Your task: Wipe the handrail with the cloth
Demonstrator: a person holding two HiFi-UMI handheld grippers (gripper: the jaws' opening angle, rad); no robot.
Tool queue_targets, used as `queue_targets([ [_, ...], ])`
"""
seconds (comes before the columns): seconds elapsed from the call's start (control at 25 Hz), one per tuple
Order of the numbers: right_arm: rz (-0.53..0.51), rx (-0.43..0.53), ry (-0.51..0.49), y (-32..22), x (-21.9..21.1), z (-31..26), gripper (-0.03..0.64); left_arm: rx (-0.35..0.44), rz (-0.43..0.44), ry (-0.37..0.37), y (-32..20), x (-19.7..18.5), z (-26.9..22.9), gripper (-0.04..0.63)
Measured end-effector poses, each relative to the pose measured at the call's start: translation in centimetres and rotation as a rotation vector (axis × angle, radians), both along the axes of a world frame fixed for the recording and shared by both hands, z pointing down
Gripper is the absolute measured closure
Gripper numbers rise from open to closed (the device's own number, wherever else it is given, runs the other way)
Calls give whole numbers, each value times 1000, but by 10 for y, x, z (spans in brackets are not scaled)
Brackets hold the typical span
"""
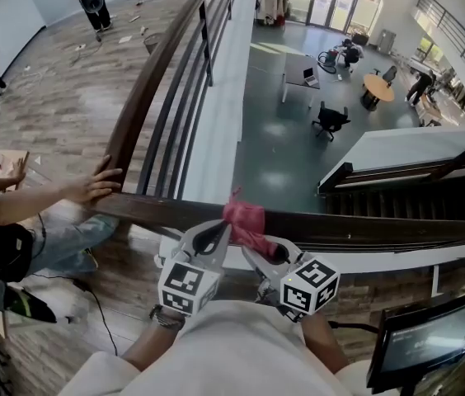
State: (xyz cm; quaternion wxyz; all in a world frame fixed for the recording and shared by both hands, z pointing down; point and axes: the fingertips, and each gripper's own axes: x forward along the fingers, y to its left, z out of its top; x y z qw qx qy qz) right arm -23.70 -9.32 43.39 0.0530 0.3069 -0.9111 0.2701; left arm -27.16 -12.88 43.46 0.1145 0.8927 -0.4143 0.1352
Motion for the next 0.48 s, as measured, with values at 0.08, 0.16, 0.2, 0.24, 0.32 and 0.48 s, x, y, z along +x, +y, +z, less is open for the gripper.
queue_targets([
  [0.08,-6,-5,-6,-1,-3,0,555,-3,-7,-1,-1,-3,1,589],
  [0.16,-12,-10,-12,-2,-6,1,555,-6,-13,1,-2,-6,1,589],
  [0.2,-15,-12,-13,-3,-7,1,554,-6,-15,3,-2,-7,1,589],
  [0.24,-18,-13,-15,-4,-10,2,555,-6,-19,5,-3,-9,2,589],
  [0.32,-22,-16,-19,-6,-15,5,554,-7,-25,5,-6,-15,4,589],
  [0.48,-33,-20,-27,-6,-19,4,555,-13,-33,1,-5,-20,4,589],
])
